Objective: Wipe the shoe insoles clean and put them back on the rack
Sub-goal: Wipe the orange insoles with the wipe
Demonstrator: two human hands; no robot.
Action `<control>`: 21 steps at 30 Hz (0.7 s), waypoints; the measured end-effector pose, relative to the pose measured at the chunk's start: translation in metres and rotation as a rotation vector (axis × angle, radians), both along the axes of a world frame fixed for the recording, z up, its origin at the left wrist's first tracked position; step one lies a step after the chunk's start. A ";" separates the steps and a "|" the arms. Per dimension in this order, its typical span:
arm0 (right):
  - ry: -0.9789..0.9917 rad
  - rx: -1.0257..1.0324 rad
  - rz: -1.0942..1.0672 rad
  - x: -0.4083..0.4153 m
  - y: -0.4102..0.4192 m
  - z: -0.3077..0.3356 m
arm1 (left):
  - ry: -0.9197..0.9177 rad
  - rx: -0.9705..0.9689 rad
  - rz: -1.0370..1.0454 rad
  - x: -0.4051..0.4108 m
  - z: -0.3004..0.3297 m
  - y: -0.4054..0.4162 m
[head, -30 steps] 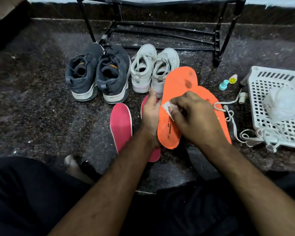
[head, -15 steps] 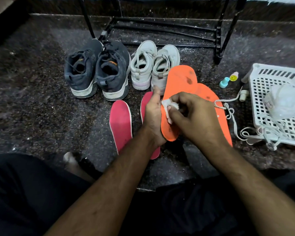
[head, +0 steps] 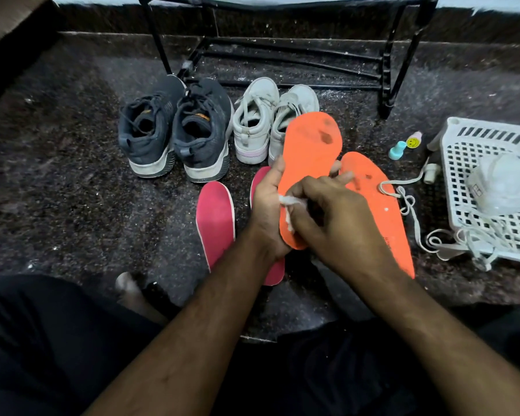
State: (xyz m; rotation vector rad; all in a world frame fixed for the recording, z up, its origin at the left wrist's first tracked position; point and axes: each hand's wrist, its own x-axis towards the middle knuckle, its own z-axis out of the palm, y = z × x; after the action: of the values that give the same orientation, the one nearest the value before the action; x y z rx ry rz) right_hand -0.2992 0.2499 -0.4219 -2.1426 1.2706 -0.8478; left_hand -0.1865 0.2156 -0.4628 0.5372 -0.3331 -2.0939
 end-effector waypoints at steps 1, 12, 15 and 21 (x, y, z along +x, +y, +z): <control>0.024 0.016 0.051 -0.001 0.005 0.001 | 0.001 0.007 0.030 0.003 -0.001 -0.001; 0.069 -0.049 -0.058 -0.006 -0.010 -0.001 | -0.051 -0.050 0.012 -0.010 -0.004 0.003; 0.081 0.077 0.075 -0.006 0.008 0.000 | -0.061 -0.010 0.105 0.001 -0.005 -0.001; 0.115 -0.078 -0.168 -0.020 -0.017 -0.002 | -0.088 0.026 0.072 -0.013 -0.003 0.005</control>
State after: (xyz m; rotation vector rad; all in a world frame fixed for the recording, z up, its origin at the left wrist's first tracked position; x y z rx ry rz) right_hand -0.3195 0.2330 -0.4243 -2.1959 1.5166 -0.8662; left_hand -0.1995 0.2205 -0.4661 0.6489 -0.3326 -2.0114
